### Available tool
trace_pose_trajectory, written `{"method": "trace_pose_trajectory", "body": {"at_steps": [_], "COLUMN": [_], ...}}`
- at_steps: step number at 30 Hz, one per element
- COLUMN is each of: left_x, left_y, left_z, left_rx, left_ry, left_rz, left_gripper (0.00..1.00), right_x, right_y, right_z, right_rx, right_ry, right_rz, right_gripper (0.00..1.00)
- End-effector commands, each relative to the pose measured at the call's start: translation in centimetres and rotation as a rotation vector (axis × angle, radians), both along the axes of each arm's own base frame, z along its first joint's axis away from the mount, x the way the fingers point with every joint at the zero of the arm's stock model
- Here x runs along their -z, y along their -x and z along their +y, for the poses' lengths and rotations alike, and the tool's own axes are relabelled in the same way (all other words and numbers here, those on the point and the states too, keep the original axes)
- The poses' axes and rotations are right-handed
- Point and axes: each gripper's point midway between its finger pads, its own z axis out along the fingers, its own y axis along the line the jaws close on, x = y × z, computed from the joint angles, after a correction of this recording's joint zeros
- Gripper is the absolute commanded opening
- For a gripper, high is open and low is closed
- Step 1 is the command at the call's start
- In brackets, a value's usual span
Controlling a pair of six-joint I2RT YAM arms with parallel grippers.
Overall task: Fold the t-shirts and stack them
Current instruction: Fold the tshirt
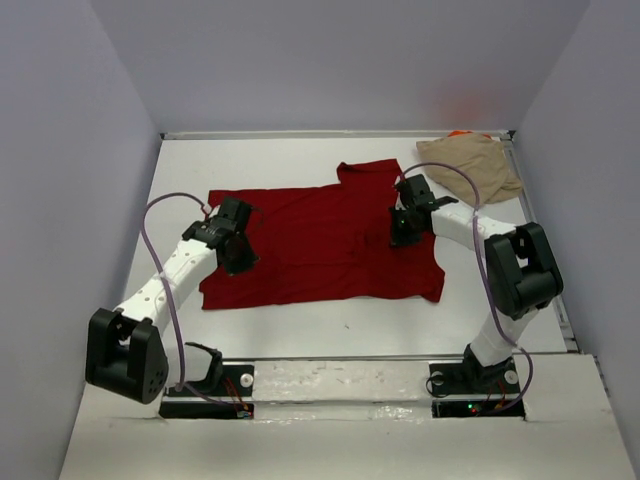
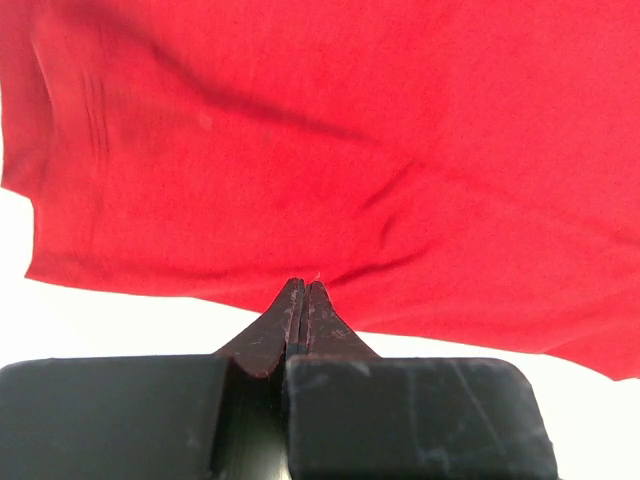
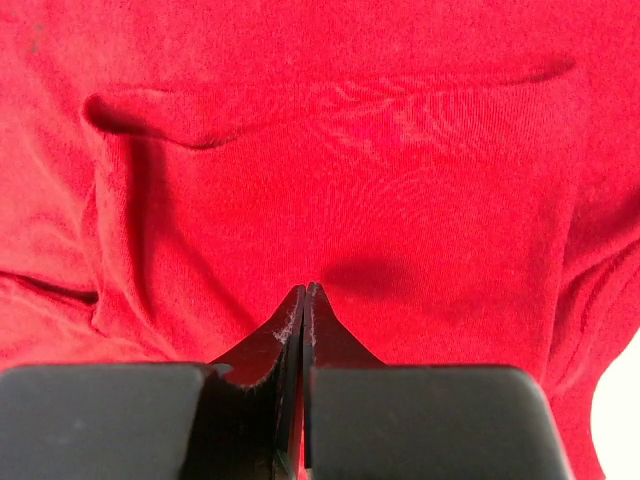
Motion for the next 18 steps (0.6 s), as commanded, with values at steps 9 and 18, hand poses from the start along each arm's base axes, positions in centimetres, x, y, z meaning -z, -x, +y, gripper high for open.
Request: {"method": "trace_pose_trajectory", "body": {"at_steps": [9, 18], "left_x": [3.2, 6.3], "left_y": [4.5, 3.0], "left_z": [0.2, -1.8], "left_rx": [-0.021, -0.009], "left_ry": [-0.032, 0.003], "left_rz": [0.122, 0.158], "left_gripper": [0.0, 0.0], "right_x": [-1.2, -1.7], "right_y": [-1.6, -1.3], "right_z": [1.0, 2.0], "right_rx": [-0.035, -0.066], "right_ry": [-0.026, -0.084], "right_rz": [-0.08, -0.089], "right_gripper": [0.0, 0.0]}}
